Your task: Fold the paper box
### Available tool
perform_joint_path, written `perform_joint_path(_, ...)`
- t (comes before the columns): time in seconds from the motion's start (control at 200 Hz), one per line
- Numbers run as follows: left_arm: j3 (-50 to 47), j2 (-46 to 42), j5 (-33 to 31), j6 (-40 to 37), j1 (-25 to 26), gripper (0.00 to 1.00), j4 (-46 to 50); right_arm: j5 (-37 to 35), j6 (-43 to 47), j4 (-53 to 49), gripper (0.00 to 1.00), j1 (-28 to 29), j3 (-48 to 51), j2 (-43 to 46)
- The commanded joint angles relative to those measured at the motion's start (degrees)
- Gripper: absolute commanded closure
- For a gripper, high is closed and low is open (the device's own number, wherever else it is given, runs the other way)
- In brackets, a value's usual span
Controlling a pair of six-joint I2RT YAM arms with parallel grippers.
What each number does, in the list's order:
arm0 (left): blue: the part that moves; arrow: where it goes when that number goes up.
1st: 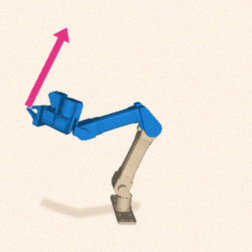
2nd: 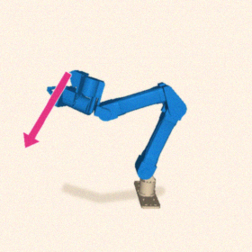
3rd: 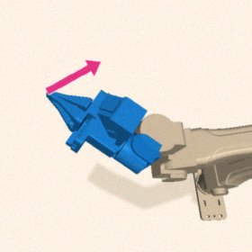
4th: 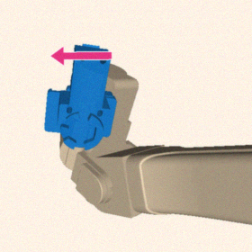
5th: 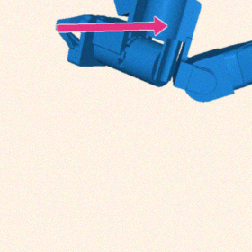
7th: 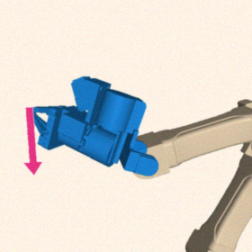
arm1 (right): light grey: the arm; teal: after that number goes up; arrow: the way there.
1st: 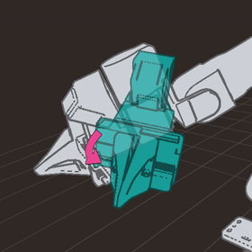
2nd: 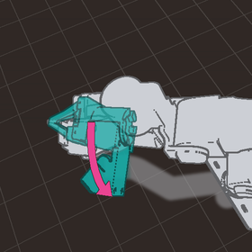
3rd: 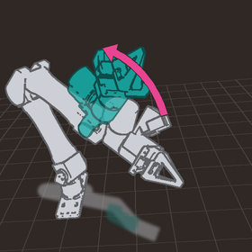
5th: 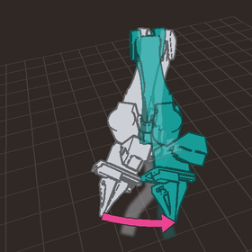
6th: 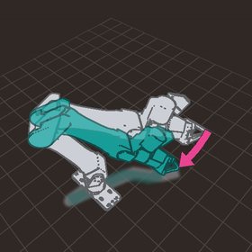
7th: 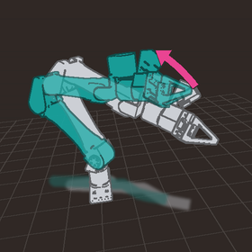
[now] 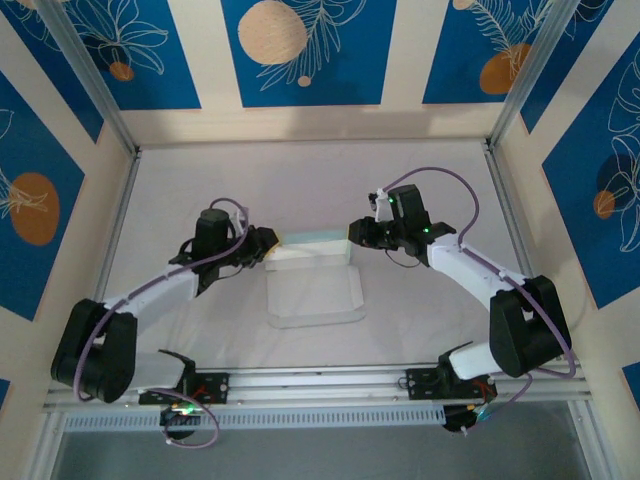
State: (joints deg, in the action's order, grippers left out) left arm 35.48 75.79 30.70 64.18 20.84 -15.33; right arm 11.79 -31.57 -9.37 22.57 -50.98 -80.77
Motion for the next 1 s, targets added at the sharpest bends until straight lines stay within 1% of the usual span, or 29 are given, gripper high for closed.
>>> perform_joint_path(0.0, -2.4, 2.4, 5.0, 6.6, -0.6, 0.78, -13.4, 0.0, 0.7, -1.9, 0.78, 0.2, 0.8, -1.0)
perform_joint_path(0.08, -3.8, 4.0, 5.5, 9.3, -0.6, 0.78, -18.8, 0.0, 0.6, -1.8, 0.78, 0.1, 0.9, -0.9)
perform_joint_path(0.23, -5.7, 6.2, 6.2, 12.8, -0.7, 0.90, -26.9, 0.2, 0.3, -1.4, 0.79, 0.2, 1.6, -0.8)
perform_joint_path(0.405, -6.8, 7.1, 6.3, 14.6, -1.0, 1.00, -30.6, -0.1, 0.3, -1.5, 0.80, 0.1, 1.8, -0.5)
perform_joint_path(0.665, -7.1, 7.3, 6.4, 13.9, -1.3, 1.00, -30.3, -1.0, 0.6, -2.0, 0.80, 0.2, 1.9, -0.3)
perform_joint_path(0.675, -7.1, 7.3, 6.5, 13.8, -1.3, 0.98, -29.9, -1.2, 0.6, -2.1, 0.80, 0.3, 1.9, -0.2)
perform_joint_path(0.74, -6.6, 5.8, 6.7, 11.8, -2.0, 0.71, -25.4, -2.3, 0.6, -2.5, 0.80, 0.3, 2.0, 0.2)
perform_joint_path(0.775, -6.2, 4.2, 6.6, 9.7, -2.5, 0.62, -21.0, -2.9, 0.6, -2.6, 0.80, 0.2, 2.1, 0.5)
perform_joint_path(0.805, -5.7, 2.4, 6.1, 7.2, -2.9, 0.56, -16.3, -3.5, 0.5, -2.8, 0.80, 0.3, 2.1, 0.9)
perform_joint_path(0.85, -4.1, -0.8, 4.5, 2.4, -3.3, 0.51, -6.2, -4.0, 0.5, -3.1, 0.80, 0.2, 2.0, 1.4)
perform_joint_path(0.92, -0.3, -6.0, 1.0, -6.0, -3.5, 0.48, 9.8, -4.7, 0.6, -4.0, 0.80, 0.2, 1.5, 1.6)
perform_joint_path(0.995, 3.2, -10.9, -1.9, -13.2, -3.5, 0.48, 20.9, -5.0, 0.8, -4.3, 0.80, 0.4, 1.2, 1.7)
